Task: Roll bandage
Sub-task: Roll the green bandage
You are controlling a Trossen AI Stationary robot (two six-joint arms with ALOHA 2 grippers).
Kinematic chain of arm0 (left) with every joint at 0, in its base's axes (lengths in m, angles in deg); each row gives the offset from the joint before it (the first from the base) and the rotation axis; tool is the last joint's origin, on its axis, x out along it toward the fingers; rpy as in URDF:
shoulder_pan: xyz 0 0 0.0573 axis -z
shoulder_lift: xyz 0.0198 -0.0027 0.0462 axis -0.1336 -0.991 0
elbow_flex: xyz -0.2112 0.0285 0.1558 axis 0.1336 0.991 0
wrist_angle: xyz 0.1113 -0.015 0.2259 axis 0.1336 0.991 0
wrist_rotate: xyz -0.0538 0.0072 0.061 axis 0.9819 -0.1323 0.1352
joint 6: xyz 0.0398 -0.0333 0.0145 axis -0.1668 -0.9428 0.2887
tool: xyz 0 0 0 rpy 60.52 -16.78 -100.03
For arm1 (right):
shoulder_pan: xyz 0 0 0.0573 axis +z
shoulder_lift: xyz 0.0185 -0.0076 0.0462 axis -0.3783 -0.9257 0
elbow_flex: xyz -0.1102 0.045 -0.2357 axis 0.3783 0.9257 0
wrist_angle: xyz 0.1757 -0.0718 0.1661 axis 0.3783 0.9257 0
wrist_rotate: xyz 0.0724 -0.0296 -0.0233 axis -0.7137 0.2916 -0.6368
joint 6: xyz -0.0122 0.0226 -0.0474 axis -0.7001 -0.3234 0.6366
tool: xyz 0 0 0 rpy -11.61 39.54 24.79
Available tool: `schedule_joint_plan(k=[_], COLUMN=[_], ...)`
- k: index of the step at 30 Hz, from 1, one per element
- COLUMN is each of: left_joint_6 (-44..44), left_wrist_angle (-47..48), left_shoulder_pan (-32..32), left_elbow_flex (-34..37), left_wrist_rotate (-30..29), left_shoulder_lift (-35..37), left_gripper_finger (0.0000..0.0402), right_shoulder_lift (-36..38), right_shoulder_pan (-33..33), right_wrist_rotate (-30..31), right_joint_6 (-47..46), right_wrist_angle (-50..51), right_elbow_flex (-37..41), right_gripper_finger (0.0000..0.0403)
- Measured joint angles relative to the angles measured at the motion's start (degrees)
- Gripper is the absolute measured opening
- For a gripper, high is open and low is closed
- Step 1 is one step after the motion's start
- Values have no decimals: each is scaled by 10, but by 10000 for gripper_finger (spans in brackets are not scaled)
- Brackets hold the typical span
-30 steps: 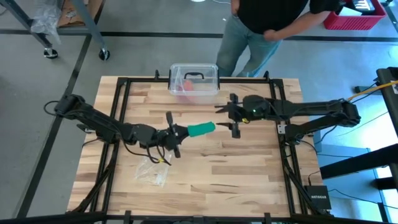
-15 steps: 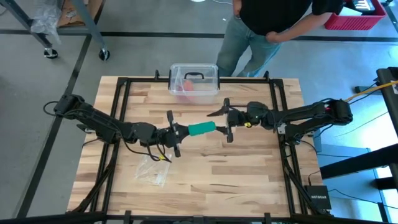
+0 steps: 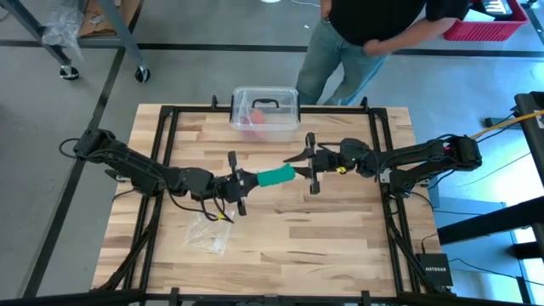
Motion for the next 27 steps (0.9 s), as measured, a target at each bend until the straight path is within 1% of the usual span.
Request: schedule_joint_plan(k=[4,5,9,12,15,18,21,27], left_joint_6=[0,1,16,43,67,72,72,73], left_wrist_angle=[-1,-3,-12,-17,-11,17,36,35], left_shoulder_pan=[0,0,2,9,10,2,-7,-9], left_elbow_flex=[0,0,0,0,0,0,0,0], left_wrist_rotate=[0,0,-9,-49,-85,-88,-89,-89], left_shoulder_lift=[0,0,0,3,6,6,4,4], left_gripper_finger=[8,8,8,8,8,8,8,8], right_shoulder_lift=[0,0,0,0,0,0,0,0], right_shoulder_pan=[0,0,0,0,0,0,0,0], right_wrist_rotate=[0,0,11,15,15,13,-6,-51], right_joint_6=[10,10,7,7,2,-11,-23,-43], right_wrist_angle=[20,29,55,81,82,81,82,72], right_elbow_flex=[0,0,0,0,0,0,0,0], right_gripper_finger=[19,11,18,6,9,7,4,6])
